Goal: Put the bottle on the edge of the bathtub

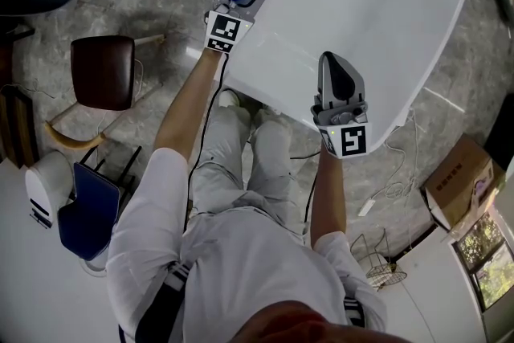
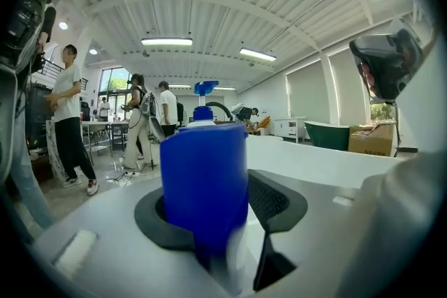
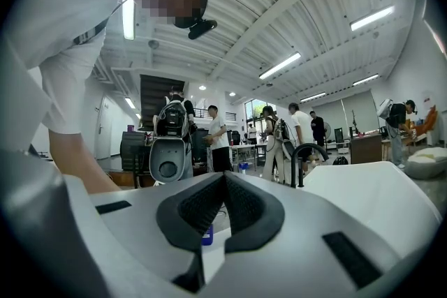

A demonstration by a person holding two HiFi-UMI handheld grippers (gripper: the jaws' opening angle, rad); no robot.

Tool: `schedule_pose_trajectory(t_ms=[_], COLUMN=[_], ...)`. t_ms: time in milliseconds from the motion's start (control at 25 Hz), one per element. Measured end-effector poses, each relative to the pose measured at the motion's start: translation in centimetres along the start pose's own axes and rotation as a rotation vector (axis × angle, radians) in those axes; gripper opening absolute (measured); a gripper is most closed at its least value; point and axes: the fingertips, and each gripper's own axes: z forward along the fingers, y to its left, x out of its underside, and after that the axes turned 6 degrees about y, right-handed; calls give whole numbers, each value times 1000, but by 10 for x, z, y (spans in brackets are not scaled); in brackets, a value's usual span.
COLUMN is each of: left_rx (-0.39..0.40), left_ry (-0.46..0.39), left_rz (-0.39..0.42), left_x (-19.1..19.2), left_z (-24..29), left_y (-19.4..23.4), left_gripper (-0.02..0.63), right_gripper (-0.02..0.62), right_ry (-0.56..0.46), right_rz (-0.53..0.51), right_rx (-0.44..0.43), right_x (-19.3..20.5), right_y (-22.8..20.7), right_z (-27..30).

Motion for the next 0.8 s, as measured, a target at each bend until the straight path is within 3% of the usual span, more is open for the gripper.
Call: schedule_pose_trajectory(t_ms=[400,800], left_rx=[-1,-15], left_ry=[25,-4], left_rz=[-4,5], left_x=[-2,-59], left_z=[-17,-62], left_y=[0,0], left_gripper=[344,379], right_gripper=[0,0], right_ry=[27,29], right_rz=[-8,-22], right_rx=[-30,-44], right_x=[-11,-63], right_y=[5,18], right_z=[-4,-13])
